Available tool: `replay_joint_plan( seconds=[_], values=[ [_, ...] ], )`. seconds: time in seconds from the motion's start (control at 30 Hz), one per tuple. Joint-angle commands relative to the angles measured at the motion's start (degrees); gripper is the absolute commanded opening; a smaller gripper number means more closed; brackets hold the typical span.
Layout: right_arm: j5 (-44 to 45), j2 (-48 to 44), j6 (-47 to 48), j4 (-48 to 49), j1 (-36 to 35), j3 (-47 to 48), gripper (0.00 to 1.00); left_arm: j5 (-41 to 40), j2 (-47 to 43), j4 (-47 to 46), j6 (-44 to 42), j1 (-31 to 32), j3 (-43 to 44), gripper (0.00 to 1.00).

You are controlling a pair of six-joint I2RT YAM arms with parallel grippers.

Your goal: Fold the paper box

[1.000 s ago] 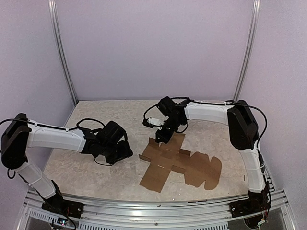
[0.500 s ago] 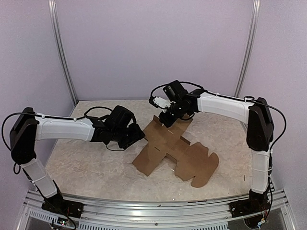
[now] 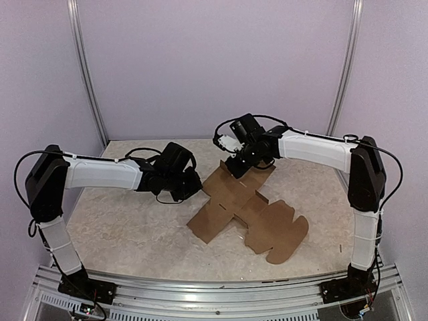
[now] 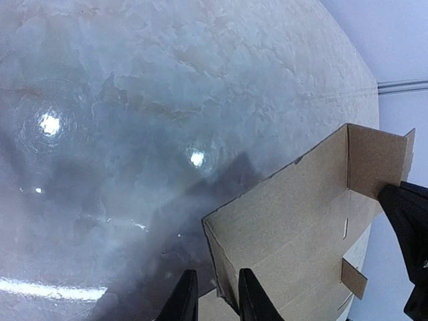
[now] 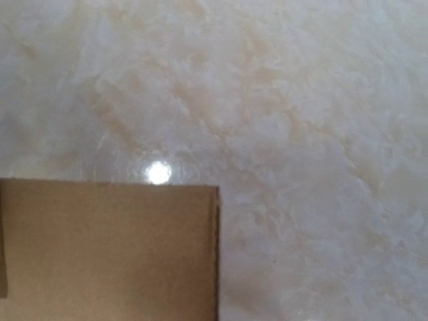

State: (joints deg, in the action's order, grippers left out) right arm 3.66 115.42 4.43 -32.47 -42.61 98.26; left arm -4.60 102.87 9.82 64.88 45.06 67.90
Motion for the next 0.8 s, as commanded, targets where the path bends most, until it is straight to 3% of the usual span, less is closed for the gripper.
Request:
replay_joint_plan(
  seconds=[0.0, 0.23, 0.27, 0.43, 0.53, 0.67, 0.77],
  values=[
    [0.6, -3.5, -1.7, 1.0, 0.3, -1.1, 0.00, 2.2, 2.7, -1.1, -0.4, -0.8, 2.2, 0.16],
    [-2.6, -4.4, -2.4, 0.4, 0.3, -1.7, 0.03, 4.1, 4.9, -2.7, -2.0, -1.2, 4.4, 0.00],
    [-3.3, -4.5, -2.3, -0.3, 0.3, -1.5, 0.07, 3.8, 5.0, -2.7, -2.5, -1.2, 4.8, 0.00],
    [-12.1, -9.3, 0.5, -4.5, 1.6, -1.4, 0.46, 2.2, 5.1, -2.0, -10.2, -1.6, 8.0, 0.00],
    [-17.6, -13.1, 3.6, -8.3, 5.2, 1.3, 0.59, 0.7, 4.9, -1.8, -17.6, -1.6, 9.2, 0.00],
    [-25.8, -14.7, 11.2, -14.0, 11.9, 7.0, 0.61, 1.6, 3.8, -6.5, -29.3, -1.1, 7.9, 0.00],
    [-27.6, -14.7, 23.1, -19.2, 14.1, 7.9, 0.61, -0.9, 3.3, -8.1, -37.8, 0.2, 8.0, 0.00]
  ],
)
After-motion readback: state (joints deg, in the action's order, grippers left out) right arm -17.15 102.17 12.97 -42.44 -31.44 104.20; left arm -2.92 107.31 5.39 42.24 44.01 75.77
